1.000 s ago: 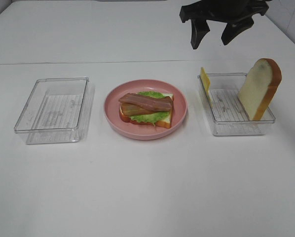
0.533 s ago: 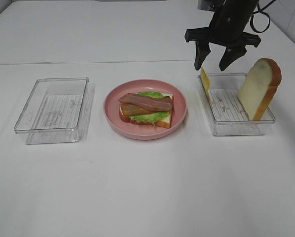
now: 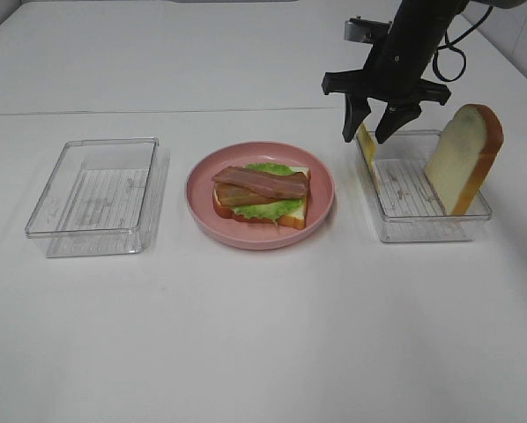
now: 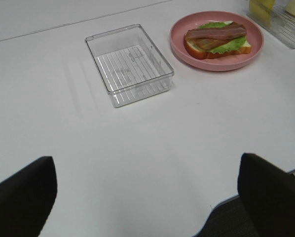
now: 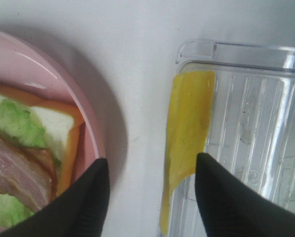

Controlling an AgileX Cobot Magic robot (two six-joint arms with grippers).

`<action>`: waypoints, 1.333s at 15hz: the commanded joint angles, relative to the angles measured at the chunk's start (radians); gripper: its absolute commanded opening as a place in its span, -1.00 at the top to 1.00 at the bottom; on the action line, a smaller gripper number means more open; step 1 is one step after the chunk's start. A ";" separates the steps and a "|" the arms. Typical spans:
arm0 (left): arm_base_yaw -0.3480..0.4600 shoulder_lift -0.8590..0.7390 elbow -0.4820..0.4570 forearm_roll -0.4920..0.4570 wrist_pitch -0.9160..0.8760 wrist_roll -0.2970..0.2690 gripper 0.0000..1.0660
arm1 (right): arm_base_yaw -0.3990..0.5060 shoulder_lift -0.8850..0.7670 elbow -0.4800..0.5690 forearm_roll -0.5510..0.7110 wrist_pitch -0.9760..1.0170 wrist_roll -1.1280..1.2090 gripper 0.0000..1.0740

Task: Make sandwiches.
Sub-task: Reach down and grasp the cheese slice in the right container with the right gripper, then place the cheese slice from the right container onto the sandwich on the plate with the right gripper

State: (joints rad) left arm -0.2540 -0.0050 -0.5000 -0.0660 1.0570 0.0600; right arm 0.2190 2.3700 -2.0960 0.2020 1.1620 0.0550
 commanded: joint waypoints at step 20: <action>0.002 -0.021 0.002 -0.008 -0.011 -0.002 -0.76 | 0.000 -0.042 -0.008 -0.035 0.029 -0.018 1.00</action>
State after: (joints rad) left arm -0.2540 -0.0050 -0.5000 -0.0660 1.0570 0.0600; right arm 0.2190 2.3510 -2.0990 0.1750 1.1830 0.0480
